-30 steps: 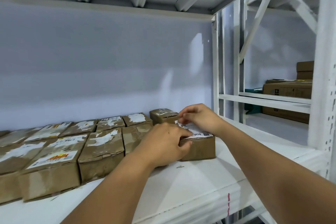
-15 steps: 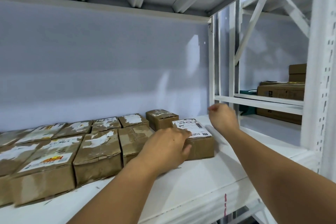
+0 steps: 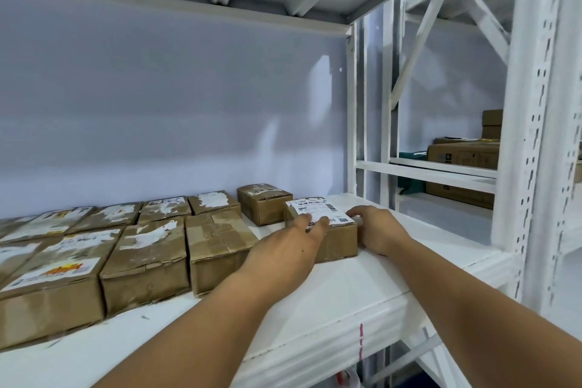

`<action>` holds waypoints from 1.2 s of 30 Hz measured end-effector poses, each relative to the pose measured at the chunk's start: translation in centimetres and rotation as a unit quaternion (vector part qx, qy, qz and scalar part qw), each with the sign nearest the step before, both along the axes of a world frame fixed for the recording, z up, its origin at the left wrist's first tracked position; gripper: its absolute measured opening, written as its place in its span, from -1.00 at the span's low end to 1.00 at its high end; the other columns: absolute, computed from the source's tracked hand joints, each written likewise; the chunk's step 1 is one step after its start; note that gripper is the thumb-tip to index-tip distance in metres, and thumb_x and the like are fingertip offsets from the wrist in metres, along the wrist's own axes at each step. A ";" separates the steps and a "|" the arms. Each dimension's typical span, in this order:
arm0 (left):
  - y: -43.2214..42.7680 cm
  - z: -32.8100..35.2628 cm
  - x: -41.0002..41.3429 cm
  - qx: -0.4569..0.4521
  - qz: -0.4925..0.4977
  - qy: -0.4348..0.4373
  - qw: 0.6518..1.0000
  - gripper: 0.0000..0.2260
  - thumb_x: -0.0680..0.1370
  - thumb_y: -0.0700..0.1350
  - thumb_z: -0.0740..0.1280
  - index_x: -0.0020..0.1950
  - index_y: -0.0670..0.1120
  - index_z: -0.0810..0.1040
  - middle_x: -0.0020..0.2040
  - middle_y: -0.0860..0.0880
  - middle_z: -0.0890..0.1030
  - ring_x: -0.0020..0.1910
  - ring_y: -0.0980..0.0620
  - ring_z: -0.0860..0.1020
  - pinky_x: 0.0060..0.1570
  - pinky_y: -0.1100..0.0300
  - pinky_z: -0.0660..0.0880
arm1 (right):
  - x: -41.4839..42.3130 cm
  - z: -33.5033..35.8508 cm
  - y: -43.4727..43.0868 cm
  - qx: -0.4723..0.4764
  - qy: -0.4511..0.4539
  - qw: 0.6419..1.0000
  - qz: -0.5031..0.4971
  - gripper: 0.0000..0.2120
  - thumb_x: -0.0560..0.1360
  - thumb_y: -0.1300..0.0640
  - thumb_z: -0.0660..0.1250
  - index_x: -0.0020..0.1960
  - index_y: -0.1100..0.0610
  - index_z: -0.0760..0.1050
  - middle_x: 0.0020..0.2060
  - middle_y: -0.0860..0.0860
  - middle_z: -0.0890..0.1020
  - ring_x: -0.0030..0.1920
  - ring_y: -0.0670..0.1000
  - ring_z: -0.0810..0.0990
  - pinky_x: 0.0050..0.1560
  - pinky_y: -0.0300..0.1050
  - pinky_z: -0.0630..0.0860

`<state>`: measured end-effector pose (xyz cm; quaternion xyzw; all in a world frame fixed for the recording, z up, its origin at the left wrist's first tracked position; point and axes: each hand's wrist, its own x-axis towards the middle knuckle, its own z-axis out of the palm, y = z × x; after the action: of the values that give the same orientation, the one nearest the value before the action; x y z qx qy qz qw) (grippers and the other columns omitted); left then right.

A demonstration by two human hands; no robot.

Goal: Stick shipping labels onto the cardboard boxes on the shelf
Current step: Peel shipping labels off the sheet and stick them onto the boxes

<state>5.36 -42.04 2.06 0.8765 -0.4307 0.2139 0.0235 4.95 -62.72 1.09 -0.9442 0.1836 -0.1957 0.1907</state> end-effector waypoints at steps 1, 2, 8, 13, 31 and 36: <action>-0.1 -0.2 0.1 -0.001 0.000 0.005 1.000 -0.46 0.62 -0.16 0.11 0.53 0.04 -0.04 0.51 -0.06 0.09 0.27 -0.17 0.44 0.11 0.00 0.48 | -0.2 0.0 0.1 -0.006 -0.015 1.000 -0.007 -0.56 0.48 0.27 0.19 0.32 -0.01 0.46 0.23 0.06 0.56 0.25 0.08 0.48 0.17 -0.15 0.42; -0.2 -0.3 0.0 -0.006 -0.004 0.015 1.000 -0.45 0.62 -0.15 0.11 0.54 0.04 -0.07 0.53 -0.06 0.05 0.30 -0.16 0.43 0.14 0.02 0.46 | -0.4 0.1 0.2 0.004 -0.037 0.999 -0.019 -0.52 0.47 0.32 0.17 0.33 0.01 0.45 0.24 0.09 0.54 0.26 0.09 0.47 0.17 -0.15 0.41; -0.6 -1.2 0.4 -0.052 -0.070 0.057 0.995 -0.41 0.60 -0.14 0.15 0.54 0.10 -0.06 0.54 -0.01 -0.02 0.34 -0.06 0.39 0.20 0.17 0.38 | -1.3 1.4 0.3 0.204 -0.268 0.939 -0.075 -0.47 0.48 0.43 0.08 0.32 0.05 0.47 0.22 0.19 0.54 0.03 0.18 0.61 0.08 0.04 0.55; -0.7 -1.8 1.2 -0.083 -0.097 0.082 0.988 -0.41 0.59 -0.17 0.16 0.53 0.15 -0.01 0.53 0.03 0.01 0.40 0.01 0.30 0.28 0.22 0.32 | -3.0 3.1 1.4 0.225 -0.353 0.906 -0.068 -0.58 0.53 0.37 0.10 0.22 0.04 0.55 0.05 0.14 0.63 -0.07 0.10 0.61 -0.08 -0.02 0.54; -6.2 -2.0 -0.9 -0.193 -0.157 0.187 0.950 -0.34 0.48 -0.25 0.24 0.53 -0.03 0.04 0.52 -0.09 0.01 0.43 -0.03 0.24 0.33 0.23 0.27 | -4.3 3.8 3.7 0.123 -0.225 0.966 0.005 -0.68 0.53 0.22 0.15 0.17 0.03 0.57 0.11 0.04 0.62 0.06 0.06 0.56 0.11 -0.16 0.46; -5.2 -1.0 -1.8 -0.304 -0.126 0.310 0.892 -0.66 0.45 -0.29 0.23 0.20 -0.05 0.37 0.13 -0.01 0.54 0.10 0.02 0.51 0.05 0.26 0.45 | -4.5 3.3 3.9 0.029 -0.181 0.983 0.000 -0.67 0.52 0.24 0.17 0.22 0.03 0.53 0.15 0.09 0.59 0.12 0.13 0.55 0.12 -0.05 0.49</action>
<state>3.60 -47.27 1.03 0.7867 -0.4221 0.0471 0.4480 0.40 -58.85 4.35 -0.8874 0.1515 -0.3574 0.2486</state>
